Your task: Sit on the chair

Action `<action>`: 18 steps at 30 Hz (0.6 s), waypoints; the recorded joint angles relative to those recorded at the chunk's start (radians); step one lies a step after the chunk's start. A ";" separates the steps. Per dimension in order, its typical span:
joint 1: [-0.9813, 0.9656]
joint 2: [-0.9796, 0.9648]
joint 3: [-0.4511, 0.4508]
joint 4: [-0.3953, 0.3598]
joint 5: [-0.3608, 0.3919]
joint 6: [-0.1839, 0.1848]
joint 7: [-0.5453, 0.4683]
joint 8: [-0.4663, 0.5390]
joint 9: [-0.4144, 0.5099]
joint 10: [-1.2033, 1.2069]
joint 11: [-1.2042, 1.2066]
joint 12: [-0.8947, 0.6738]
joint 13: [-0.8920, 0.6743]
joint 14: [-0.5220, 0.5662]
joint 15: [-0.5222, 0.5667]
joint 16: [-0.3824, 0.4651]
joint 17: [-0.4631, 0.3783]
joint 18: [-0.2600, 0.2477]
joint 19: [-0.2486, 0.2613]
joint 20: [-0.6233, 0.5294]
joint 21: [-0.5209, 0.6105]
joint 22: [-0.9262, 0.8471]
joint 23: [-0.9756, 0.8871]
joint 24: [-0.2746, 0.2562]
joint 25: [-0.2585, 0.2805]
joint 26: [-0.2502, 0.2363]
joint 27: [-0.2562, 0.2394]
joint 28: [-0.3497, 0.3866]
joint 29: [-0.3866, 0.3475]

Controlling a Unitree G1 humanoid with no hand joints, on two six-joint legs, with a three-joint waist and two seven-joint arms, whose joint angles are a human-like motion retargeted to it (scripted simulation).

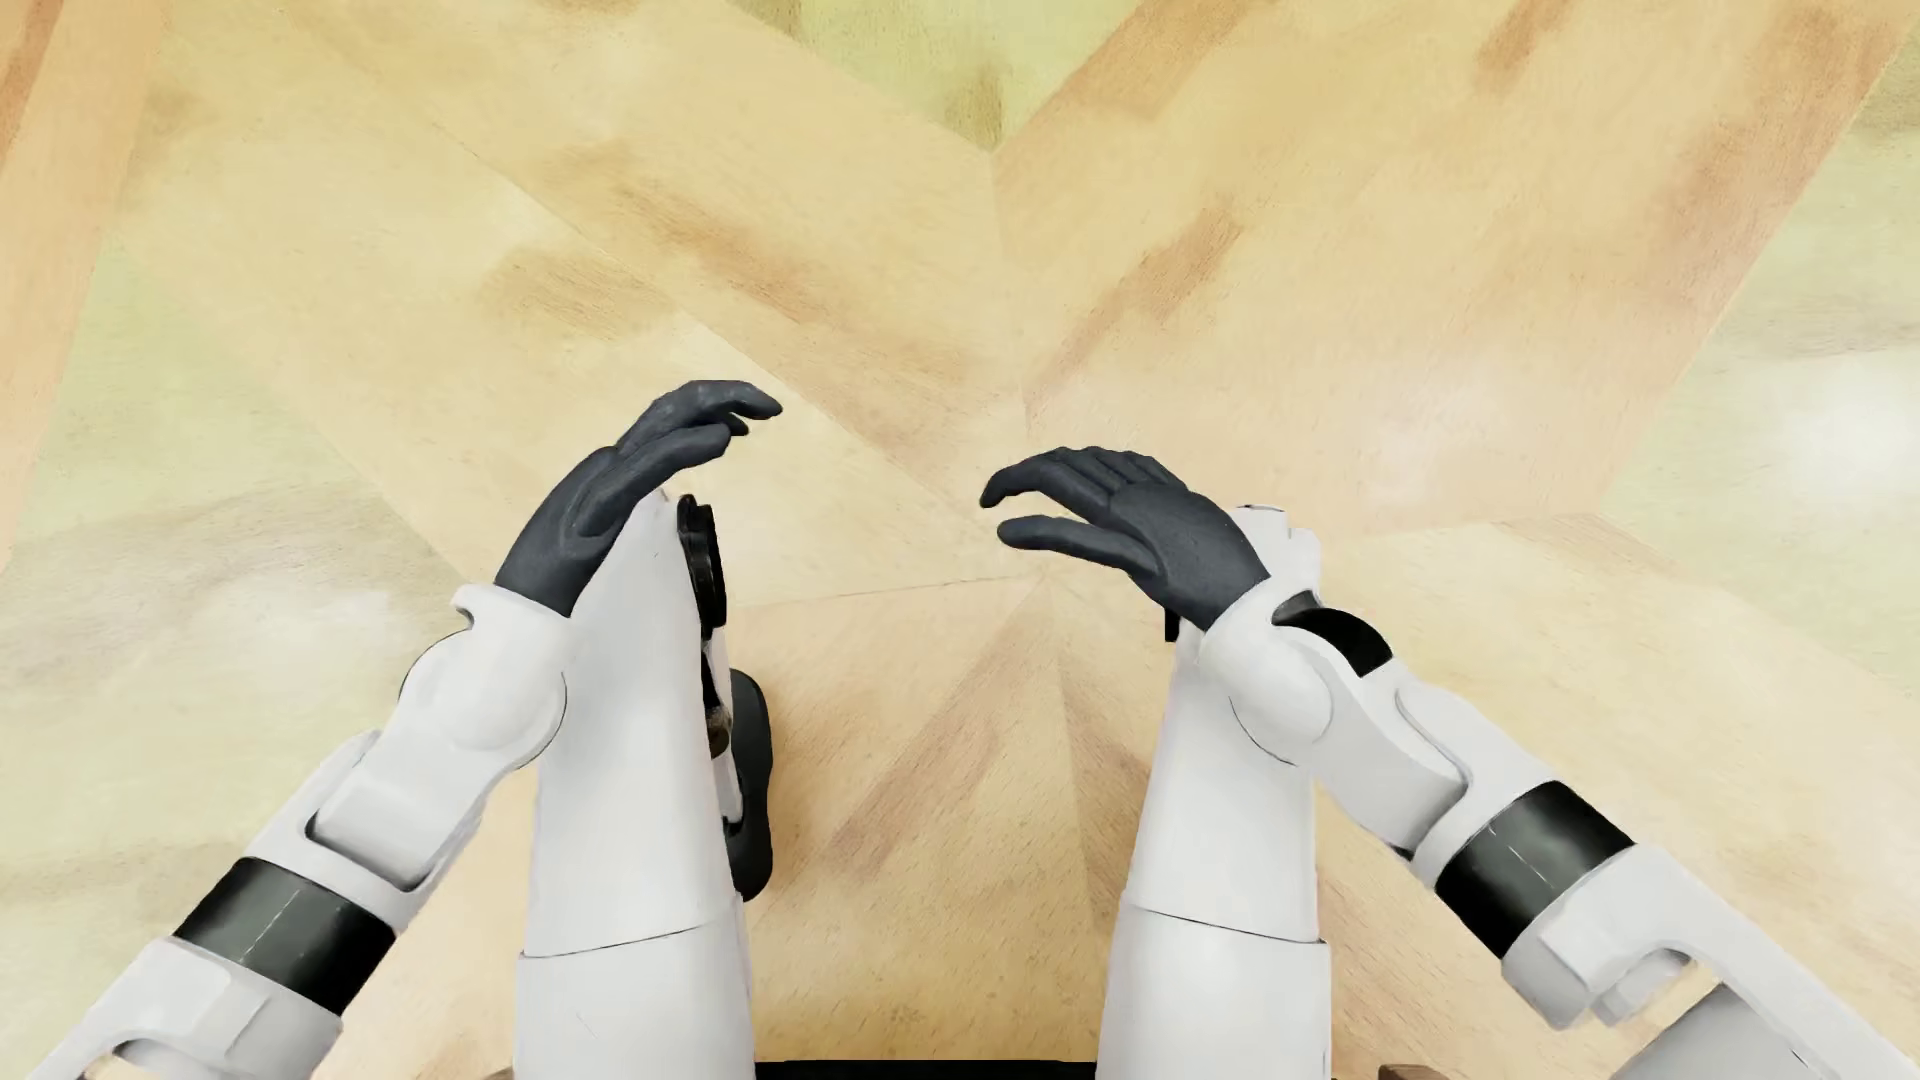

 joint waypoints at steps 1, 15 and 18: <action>0.017 0.016 0.001 -0.004 0.000 0.000 0.001 -0.002 -0.017 -0.006 -0.005 0.044 0.068 0.004 0.004 -0.052 0.041 0.003 -0.003 0.048 -0.072 0.055 0.046 -0.014 0.022 -0.001 0.015 0.048 -0.056; 0.178 0.176 0.007 -0.042 -0.008 0.031 0.027 -0.038 -0.131 -0.022 -0.037 0.358 0.561 0.011 0.028 -0.308 0.263 0.084 -0.013 0.109 -0.419 1.050 0.884 0.209 0.028 0.183 0.173 -0.381 0.407; 0.191 0.187 0.008 -0.041 -0.017 0.028 0.028 -0.036 -0.140 -0.029 -0.036 0.417 0.656 0.014 0.025 -0.316 0.309 0.069 -0.015 0.136 -0.461 0.961 0.850 0.168 0.031 0.164 0.160 -0.386 0.400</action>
